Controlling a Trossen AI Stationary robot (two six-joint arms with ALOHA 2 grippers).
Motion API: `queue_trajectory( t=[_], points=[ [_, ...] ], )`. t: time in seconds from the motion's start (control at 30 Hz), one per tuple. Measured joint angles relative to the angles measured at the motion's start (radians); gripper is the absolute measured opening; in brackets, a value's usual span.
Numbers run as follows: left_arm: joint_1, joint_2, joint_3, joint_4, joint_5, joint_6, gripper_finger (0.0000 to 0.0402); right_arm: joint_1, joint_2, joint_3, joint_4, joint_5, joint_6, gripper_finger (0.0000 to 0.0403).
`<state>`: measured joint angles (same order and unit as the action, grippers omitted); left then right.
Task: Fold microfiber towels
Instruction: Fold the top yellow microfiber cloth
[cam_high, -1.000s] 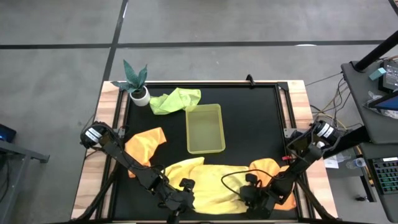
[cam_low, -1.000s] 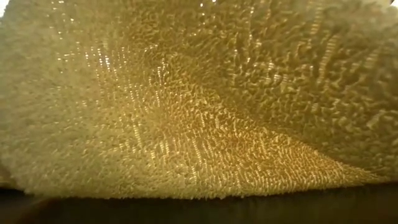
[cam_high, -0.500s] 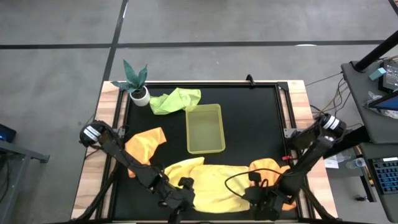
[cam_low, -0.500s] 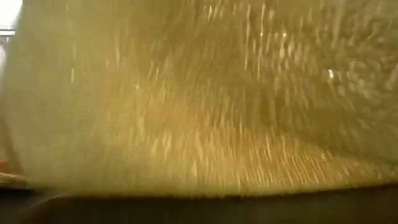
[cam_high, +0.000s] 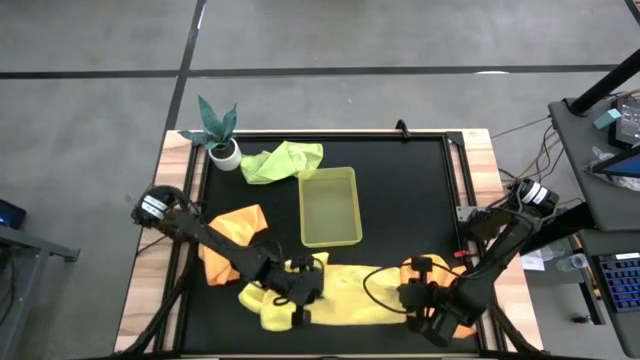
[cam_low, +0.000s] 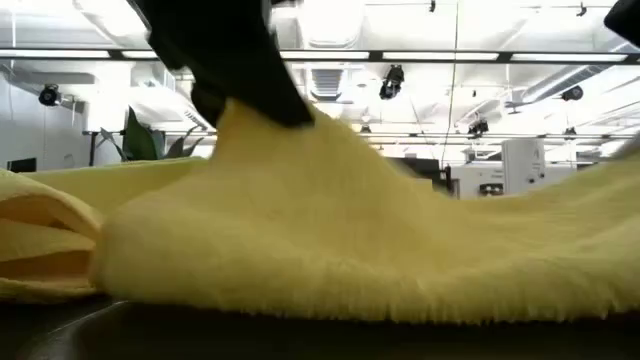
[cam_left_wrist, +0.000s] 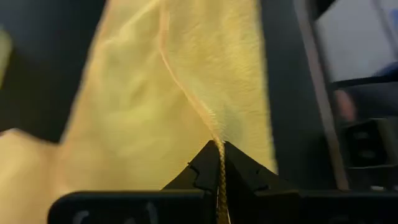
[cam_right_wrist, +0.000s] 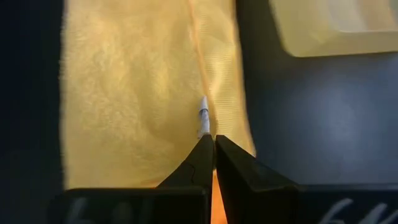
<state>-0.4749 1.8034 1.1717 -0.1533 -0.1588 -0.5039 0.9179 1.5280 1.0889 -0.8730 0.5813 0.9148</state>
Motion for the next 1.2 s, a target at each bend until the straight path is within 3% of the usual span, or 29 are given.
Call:
queue_trajectory(
  t=[0.33,0.9,1.2],
  points=[
    [0.067,0.000,-0.008,-0.048,-0.073,0.047,0.0000,-0.049,0.001,-0.068,-0.028,0.025,0.029,0.0008],
    [0.089,0.021,-0.018,-0.075,-0.169,0.046,0.0003,-0.075,0.005,-0.095,-0.031,0.024,0.046,0.0008],
    [0.089,0.022,-0.018,-0.074,-0.164,0.047,0.0098,-0.083,0.004,-0.096,-0.032,0.021,0.071,0.0041]
  ],
)
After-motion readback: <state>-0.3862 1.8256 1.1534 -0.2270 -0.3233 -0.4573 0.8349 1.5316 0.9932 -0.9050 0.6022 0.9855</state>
